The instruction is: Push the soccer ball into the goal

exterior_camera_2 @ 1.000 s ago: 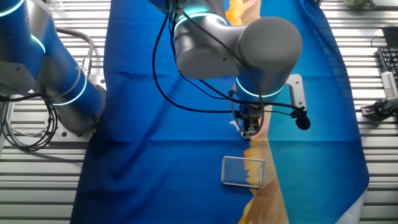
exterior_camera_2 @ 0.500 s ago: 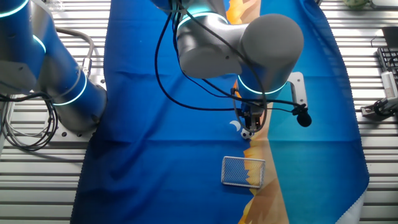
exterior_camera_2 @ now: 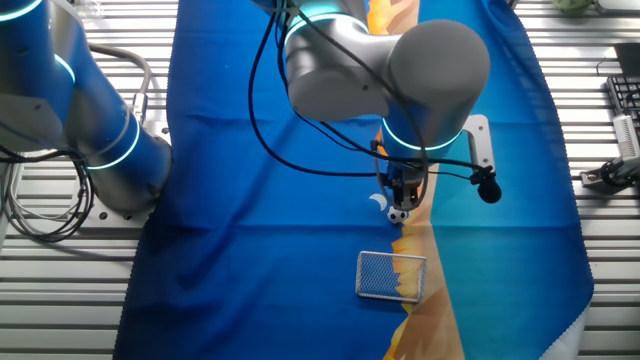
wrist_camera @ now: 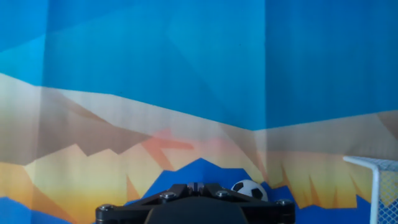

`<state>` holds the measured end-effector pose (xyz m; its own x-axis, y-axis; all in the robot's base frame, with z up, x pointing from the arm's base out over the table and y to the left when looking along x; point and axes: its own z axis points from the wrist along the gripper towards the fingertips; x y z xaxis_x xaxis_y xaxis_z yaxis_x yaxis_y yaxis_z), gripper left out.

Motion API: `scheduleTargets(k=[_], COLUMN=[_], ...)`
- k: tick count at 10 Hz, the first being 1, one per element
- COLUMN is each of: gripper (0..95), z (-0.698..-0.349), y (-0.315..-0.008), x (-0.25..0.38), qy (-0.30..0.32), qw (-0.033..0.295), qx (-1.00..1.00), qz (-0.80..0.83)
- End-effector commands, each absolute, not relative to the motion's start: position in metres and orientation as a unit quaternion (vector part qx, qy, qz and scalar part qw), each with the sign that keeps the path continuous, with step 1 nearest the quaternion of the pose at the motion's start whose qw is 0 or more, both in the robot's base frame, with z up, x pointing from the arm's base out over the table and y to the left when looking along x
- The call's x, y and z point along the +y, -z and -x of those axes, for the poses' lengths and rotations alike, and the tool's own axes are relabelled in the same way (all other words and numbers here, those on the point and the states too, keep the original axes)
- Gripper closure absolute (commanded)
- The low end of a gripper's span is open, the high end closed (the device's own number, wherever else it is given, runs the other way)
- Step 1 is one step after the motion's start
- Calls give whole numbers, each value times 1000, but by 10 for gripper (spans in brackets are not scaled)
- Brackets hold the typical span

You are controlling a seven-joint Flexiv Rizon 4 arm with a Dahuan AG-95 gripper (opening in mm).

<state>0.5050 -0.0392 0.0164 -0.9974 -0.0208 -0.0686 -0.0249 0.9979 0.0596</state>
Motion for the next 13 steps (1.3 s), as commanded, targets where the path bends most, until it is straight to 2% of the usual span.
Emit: scheduleTargets(k=[1, 13], gripper=[950, 950], z=[-505, -501], y=[-17, -12], x=[-39, -53], qy=[-28, -27], qw=[33, 35], qx=[999, 999], qz=[13, 26])
